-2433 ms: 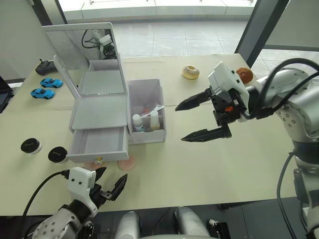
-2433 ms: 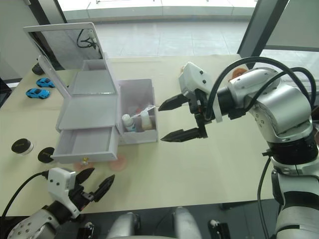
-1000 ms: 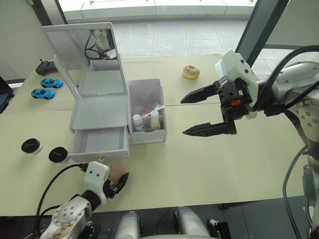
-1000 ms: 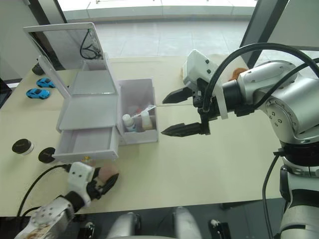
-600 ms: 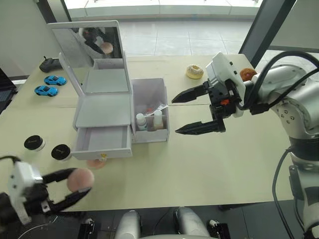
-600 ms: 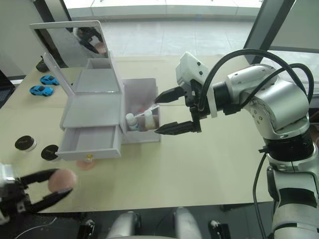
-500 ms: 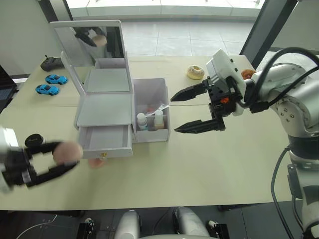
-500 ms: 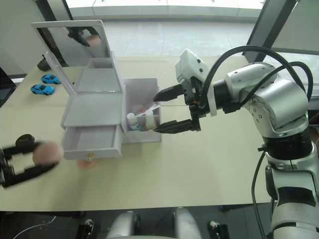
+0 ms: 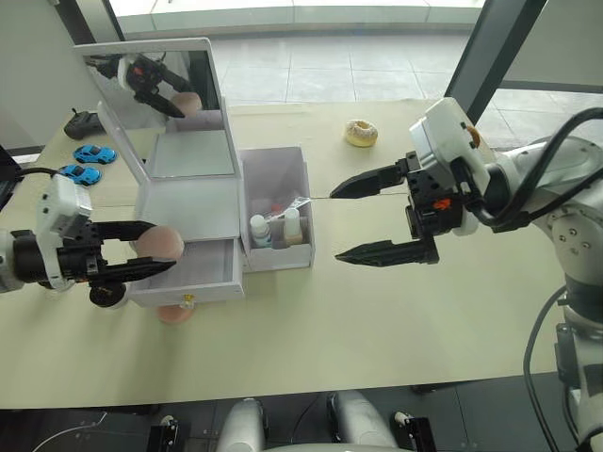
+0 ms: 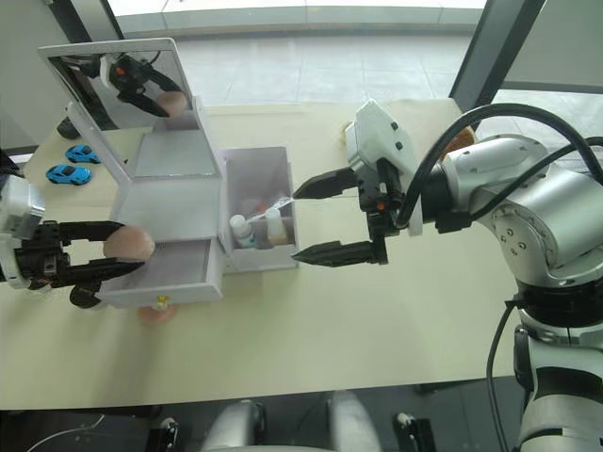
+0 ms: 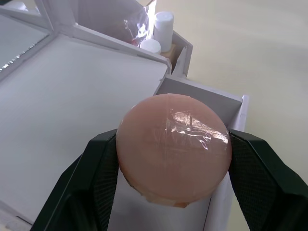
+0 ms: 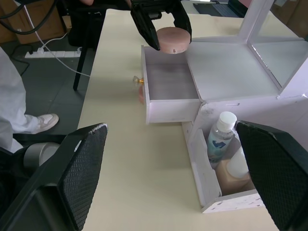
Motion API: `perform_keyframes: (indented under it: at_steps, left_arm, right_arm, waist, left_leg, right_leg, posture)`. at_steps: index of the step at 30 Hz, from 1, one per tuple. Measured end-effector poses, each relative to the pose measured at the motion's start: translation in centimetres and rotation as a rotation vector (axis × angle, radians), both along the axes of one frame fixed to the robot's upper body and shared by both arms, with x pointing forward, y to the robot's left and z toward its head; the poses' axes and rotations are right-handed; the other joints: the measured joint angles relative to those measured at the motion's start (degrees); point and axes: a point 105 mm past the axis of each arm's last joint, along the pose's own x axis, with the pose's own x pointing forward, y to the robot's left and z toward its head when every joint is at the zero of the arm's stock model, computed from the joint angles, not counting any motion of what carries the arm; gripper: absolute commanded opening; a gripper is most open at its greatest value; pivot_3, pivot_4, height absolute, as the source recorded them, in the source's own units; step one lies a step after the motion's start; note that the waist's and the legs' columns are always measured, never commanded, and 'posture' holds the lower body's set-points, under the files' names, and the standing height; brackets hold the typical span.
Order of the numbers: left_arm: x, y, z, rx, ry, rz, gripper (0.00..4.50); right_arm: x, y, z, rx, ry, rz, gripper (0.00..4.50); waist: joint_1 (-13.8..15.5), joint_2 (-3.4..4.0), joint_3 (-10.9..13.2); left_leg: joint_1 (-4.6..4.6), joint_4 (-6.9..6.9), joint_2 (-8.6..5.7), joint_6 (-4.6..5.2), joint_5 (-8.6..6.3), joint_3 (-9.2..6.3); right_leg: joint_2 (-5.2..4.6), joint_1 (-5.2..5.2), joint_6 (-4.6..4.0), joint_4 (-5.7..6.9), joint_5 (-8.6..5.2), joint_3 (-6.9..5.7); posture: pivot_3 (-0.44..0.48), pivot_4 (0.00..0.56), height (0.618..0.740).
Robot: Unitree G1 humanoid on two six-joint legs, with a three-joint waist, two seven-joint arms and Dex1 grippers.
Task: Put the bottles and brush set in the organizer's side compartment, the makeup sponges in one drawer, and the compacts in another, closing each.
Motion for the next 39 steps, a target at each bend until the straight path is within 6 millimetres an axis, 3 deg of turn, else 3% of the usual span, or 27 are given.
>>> perform_keyframes:
  at_steps: [9, 10, 13, 16, 23, 26, 29, 34, 36, 39]
  left_arm:
    - [0.3, 0.9, -1.2, 0.061, 0.022, 0.003, 3.01]
    - [0.3, 0.9, -1.2, 0.06, 0.024, 0.004, 3.75]
    - [0.3, 0.7, -1.1, 0.049, 0.038, -0.003, 4.46]
    - [0.4, 0.7, -0.7, 0.043, 0.03, -0.005, 4.46]
    - [0.7, 2.1, 2.6, -0.065, -0.043, 0.072, 4.46]
    - [0.6, 4.5, 3.8, -0.148, -0.095, 0.183, 4.46]
    - [0.2, 9.0, 3.0, -0.204, -0.106, 0.363, 4.46]
    - [-2.1, 18.2, -0.9, -0.13, -0.125, 0.771, 4.46]
    - [-3.6, 20.4, -2.6, -0.102, -0.102, 0.884, 4.46]
    - [-5.0, 21.9, -3.3, -0.137, -0.11, 0.966, 4.46]
  right_arm:
    - [-0.1, -0.2, 0.1, 0.003, -0.001, -0.033, 4.5]
    - [-0.1, -0.3, 0.1, 0.003, -0.001, -0.035, 4.5]
    - [0.1, -0.3, 0.1, 0.006, -0.001, -0.044, 4.5]
    - [0.3, -0.4, 0.1, 0.01, 0.005, -0.051, 4.5]
    - [0.6, -1.0, -0.1, 0.004, 0.003, -0.067, 4.5]
    - [1.9, -2.7, -1.6, 0.0, -0.011, -0.143, 4.5]
    - [3.6, -5.9, -3.4, 0.02, 0.032, -0.268, 4.5]
    - [6.0, -13.0, -7.6, 0.029, 0.097, -0.534, 4.5]
    - [6.6, -15.3, -9.6, 0.057, 0.145, -0.635, 4.5]
    - [6.9, -17.5, -11.2, 0.092, 0.154, -0.72, 4.5]
  waist:
    - [0.6, -0.02, 0.0]
    - [0.6, -0.02, 0.0]
    - [0.6, -0.02, 0.0]
    - [0.6, -0.03, 0.0]
    - [0.6, -0.05, 0.0]
    - [0.6, -0.09, 0.0]
    - [0.6, -0.07, 0.0]
    - [0.6, -0.18, -0.1]
    - [0.6, -0.19, -0.1]
    - [0.7, -0.19, -0.1]
  left_leg:
    - [-0.01, 0.04, 0.01, 0.0, 0.0, 0.01]
    - [-0.02, 0.04, 0.01, 0.0, 0.0, 0.01]
    - [-0.02, 0.04, 0.01, 0.0, 0.0, 0.02]
    - [-0.02, 0.04, 0.02, 0.01, 0.0, 0.0]
    - [-0.02, 0.05, 0.04, 0.01, 0.0, 0.01]
    - [0.01, 0.05, 0.04, 0.01, 0.0, 0.02]
    - [0.02, 0.06, 0.02, 0.01, 0.0, 0.05]
    - [0.06, 0.05, 0.03, 0.01, 0.0, 0.09]
    - [0.05, 0.01, -0.01, 0.01, 0.0, 0.14]
    - [0.05, 0.02, -0.01, 0.01, 0.0, 0.17]
  right_leg:
    - [-0.03, 0.0, 0.04, -0.02, -0.02, 0.0]
    - [-0.03, 0.0, 0.05, -0.02, -0.03, 0.0]
    - [-0.04, 0.01, 0.06, -0.01, -0.03, 0.0]
    - [-0.03, 0.0, 0.06, 0.0, -0.03, -0.02]
    - [0.01, 0.01, 0.12, 0.01, -0.06, -0.02]
    - [-0.01, 0.04, 0.37, -0.02, -0.21, -0.02]
    - [-0.01, 0.01, 0.36, 0.01, -0.21, -0.01]
    - [-0.06, 0.03, 0.16, -0.02, -0.11, -0.01]
    - [-0.17, 0.02, -0.03, 0.01, 0.01, -0.03]
    - [-0.22, 0.02, -0.02, 0.06, 0.01, -0.08]
  posture:
    - [0.0, 0.15, 0.74]
    - [0.0, 0.15, 0.74]
    - [0.0, 0.15, 0.74]
    - [0.0, 0.15, 0.74]
    - [0.0, 0.15, 0.74]
    - [0.0, 0.15, 0.74]
    - [0.0, 0.15, 0.74]
    - [0.0, 0.15, 0.74]
    - [0.0, 0.15, 0.74]
    - [0.0, 0.15, 0.74]
